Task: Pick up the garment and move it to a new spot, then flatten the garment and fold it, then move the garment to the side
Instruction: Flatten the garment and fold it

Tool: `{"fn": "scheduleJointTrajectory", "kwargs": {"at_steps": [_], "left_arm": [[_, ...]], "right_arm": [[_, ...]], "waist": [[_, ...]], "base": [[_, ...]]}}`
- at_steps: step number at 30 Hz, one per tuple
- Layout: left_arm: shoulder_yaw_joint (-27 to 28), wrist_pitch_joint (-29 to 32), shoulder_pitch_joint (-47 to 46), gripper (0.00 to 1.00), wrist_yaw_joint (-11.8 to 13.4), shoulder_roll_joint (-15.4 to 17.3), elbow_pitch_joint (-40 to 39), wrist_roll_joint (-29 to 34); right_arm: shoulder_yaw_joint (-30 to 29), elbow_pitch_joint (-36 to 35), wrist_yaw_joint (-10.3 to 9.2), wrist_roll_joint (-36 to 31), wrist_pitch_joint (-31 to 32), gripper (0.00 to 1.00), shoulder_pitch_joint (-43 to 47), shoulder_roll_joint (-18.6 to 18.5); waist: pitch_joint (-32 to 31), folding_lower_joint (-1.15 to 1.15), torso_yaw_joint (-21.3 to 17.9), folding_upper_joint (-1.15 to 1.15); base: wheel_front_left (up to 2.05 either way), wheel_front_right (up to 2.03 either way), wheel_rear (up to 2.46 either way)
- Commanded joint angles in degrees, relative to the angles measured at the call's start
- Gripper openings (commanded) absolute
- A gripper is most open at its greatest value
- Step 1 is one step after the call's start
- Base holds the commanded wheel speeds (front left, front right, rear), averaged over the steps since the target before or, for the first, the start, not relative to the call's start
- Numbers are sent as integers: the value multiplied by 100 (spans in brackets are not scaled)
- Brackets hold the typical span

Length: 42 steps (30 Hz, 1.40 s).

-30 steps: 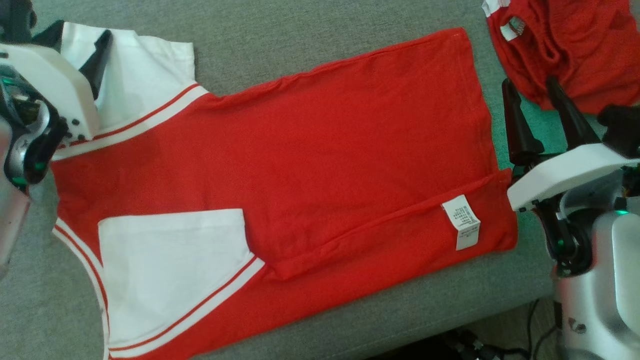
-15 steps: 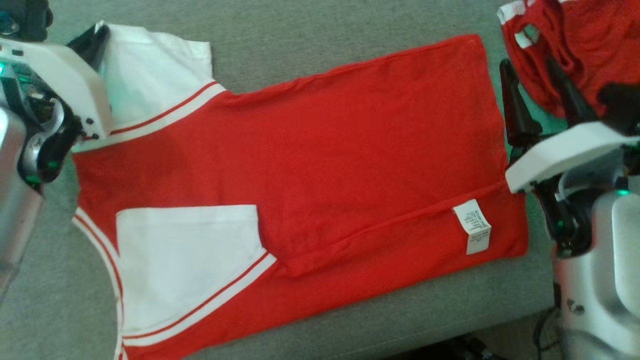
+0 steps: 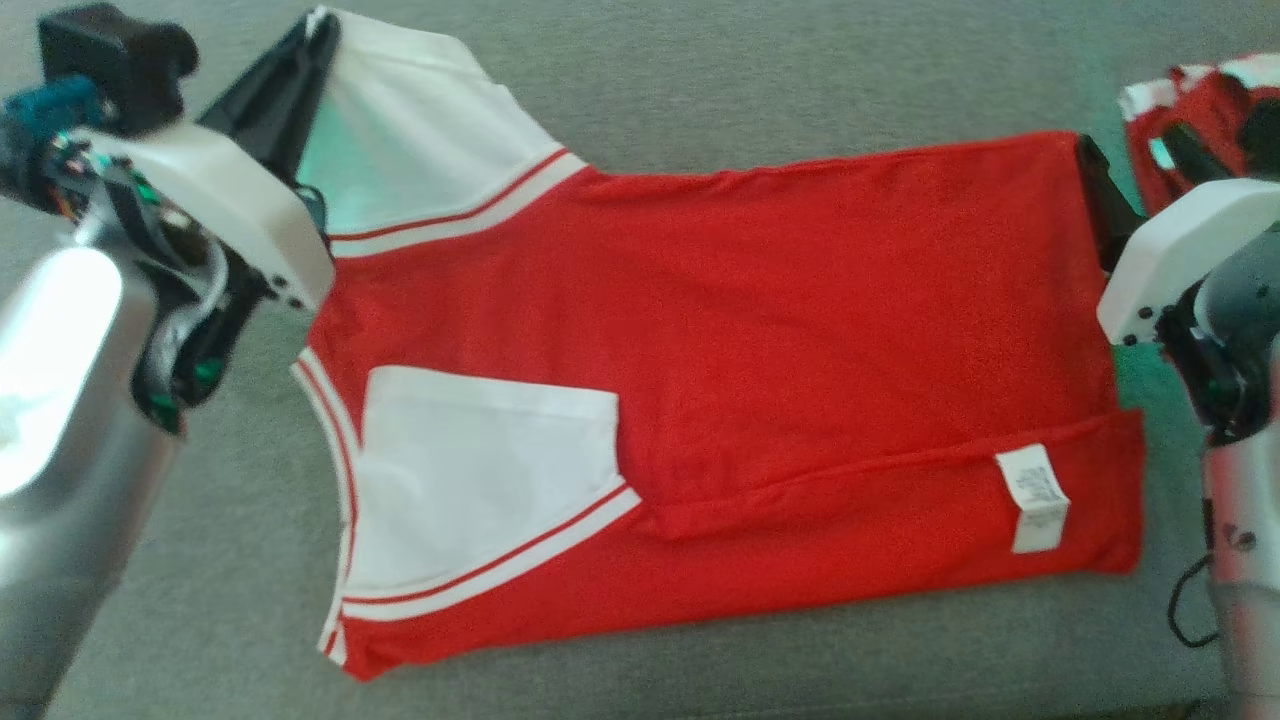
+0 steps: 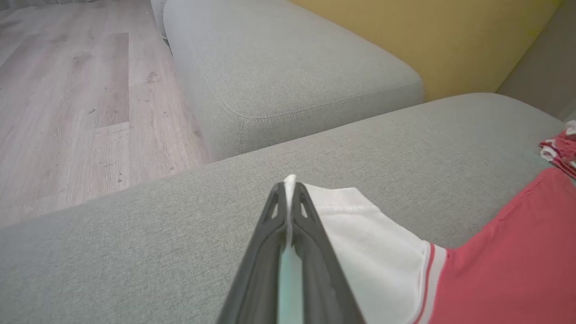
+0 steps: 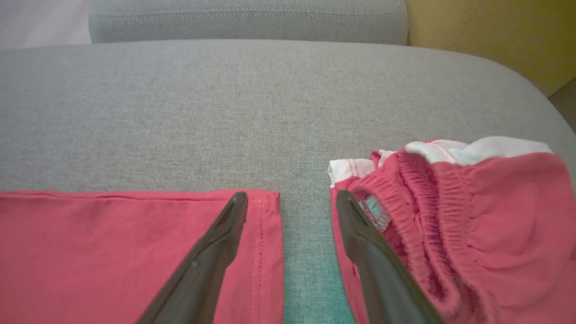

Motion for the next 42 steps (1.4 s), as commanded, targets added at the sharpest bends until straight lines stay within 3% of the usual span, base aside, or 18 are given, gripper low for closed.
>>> {"fn": "scheduleJointTrajectory", "kwargs": {"at_steps": [1, 12, 13, 15, 16, 17, 25, 32, 42], "left_arm": [[273, -99, -54, 0, 59, 199, -351, 30], [131, -200, 244, 0, 196, 92, -1065, 54], [122, -199, 241, 0, 196, 87, -1067, 57], [107, -199, 234, 0, 195, 78, -1051, 57], [101, -198, 233, 0, 193, 75, -1038, 54], [98, -200, 234, 0, 191, 73, -1023, 49], [91, -295, 367, 0, 191, 110, -930, 16], [78, -535, 863, 0, 263, 183, -1184, -27], [48, -1046, 2203, 0, 669, 294, -1780, -95]], "right_arm": [[64, -70, 37, 40, 115, 100, -172, -145], [25, 953, 37, 264, 618, 100, -701, -176], [28, 1037, 37, 251, 638, 95, -741, -167], [102, 1196, 37, 235, 674, 40, -806, -163], [143, 1255, 37, 251, 669, 27, -831, -160], [174, 1308, 37, 263, 663, 2, -847, -156], [310, 1389, 37, 192, 219, 0, -857, -233], [313, 1037, 37, 339, -284, 0, -375, -245], [-83, 96, 37, 324, -626, 0, 1011, -36]], "waist": [[-62, 0, 214, 0], [109, 0, 497, 0], [110, 0, 500, 0], [101, 0, 498, 0], [91, 0, 493, 0], [78, 0, 486, 0], [-202, 0, 422, 0], [-695, 0, 452, 0], [-1411, 0, 601, 0]], "base": [[0, 0, 0], [0, 0, 0], [0, 0, 0], [0, 0, 0], [0, 0, 0], [0, 0, 0], [0, 0, 0], [0, 0, 0], [0, 0, 0]]}}
